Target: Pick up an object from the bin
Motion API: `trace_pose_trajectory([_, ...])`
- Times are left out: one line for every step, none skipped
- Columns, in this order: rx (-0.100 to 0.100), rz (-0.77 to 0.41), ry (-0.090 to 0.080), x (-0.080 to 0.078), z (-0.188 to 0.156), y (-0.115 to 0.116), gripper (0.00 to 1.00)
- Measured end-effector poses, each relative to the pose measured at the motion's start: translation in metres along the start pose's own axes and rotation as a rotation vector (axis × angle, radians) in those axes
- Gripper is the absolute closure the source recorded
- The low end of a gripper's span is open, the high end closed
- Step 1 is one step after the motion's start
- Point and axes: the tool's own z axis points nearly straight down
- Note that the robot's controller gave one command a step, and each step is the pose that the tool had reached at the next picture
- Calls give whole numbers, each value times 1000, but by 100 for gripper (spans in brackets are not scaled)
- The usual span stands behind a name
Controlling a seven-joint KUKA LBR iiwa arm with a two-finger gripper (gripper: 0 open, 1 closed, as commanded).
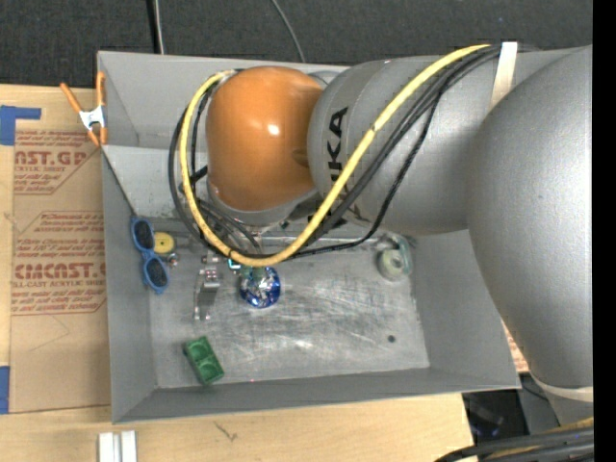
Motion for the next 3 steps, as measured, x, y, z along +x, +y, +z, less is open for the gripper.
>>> trace_pose_trajectory([4,-160,3,55,95,-64,0])
trace_pose_trajectory([9,-291,-3,38,128,1,0])
trace_pose_trajectory([0,-284,-14,37,129,2,100])
